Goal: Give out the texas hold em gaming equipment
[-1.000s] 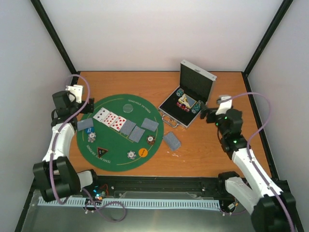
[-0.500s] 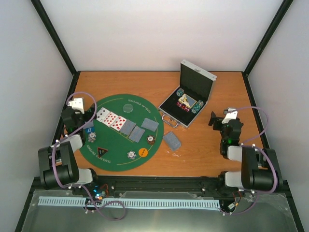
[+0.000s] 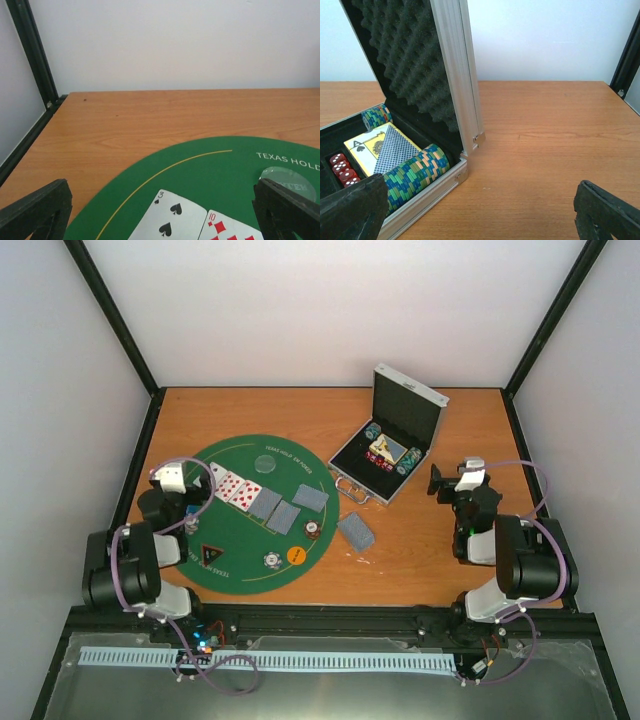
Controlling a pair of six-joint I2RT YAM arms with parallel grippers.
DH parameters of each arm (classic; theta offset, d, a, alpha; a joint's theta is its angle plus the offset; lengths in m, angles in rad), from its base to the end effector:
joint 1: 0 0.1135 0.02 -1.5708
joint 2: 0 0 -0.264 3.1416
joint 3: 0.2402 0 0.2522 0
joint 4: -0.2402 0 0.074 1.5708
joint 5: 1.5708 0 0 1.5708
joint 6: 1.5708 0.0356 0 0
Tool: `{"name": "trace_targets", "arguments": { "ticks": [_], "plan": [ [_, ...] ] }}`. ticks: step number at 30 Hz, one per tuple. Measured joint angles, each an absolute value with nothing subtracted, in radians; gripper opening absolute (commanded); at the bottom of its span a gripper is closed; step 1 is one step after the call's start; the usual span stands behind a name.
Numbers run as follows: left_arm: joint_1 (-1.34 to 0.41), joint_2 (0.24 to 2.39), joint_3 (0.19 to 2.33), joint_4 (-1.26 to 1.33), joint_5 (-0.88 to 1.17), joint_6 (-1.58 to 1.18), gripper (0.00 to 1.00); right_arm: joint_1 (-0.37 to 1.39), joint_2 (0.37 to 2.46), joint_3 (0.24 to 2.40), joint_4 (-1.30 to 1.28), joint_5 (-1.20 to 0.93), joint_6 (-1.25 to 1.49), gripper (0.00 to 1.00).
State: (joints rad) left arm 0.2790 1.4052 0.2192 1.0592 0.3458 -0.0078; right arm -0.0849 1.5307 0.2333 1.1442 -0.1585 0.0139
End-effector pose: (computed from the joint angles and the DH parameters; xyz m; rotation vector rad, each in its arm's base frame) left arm 0.2251 0.0519 0.1558 0.0156 1.6908 -0.0902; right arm 0.2408 -0.0149 0.1410 -0.0320 1.7225 0.0841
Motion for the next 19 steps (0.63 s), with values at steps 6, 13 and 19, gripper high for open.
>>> {"name": "trace_targets", "arguments": {
  "ticks": [6, 13, 19],
  "plan": [
    [0.246, 1.519, 0.186, 1.234, 0.343, -0.006, 1.00, -0.085, 1.531, 0.235, 1.146, -0.169, 0.007, 1.00],
    [0.242, 1.521, 0.213, 1.259, 0.313, -0.008, 1.00, -0.084, 1.531, 0.236, 1.143, -0.169, 0.004, 1.00],
    [0.241, 1.521, 0.218, 1.258, 0.302, -0.008, 1.00, -0.071, 1.531, 0.255, 1.122, -0.148, -0.004, 1.00]
  ]
}}
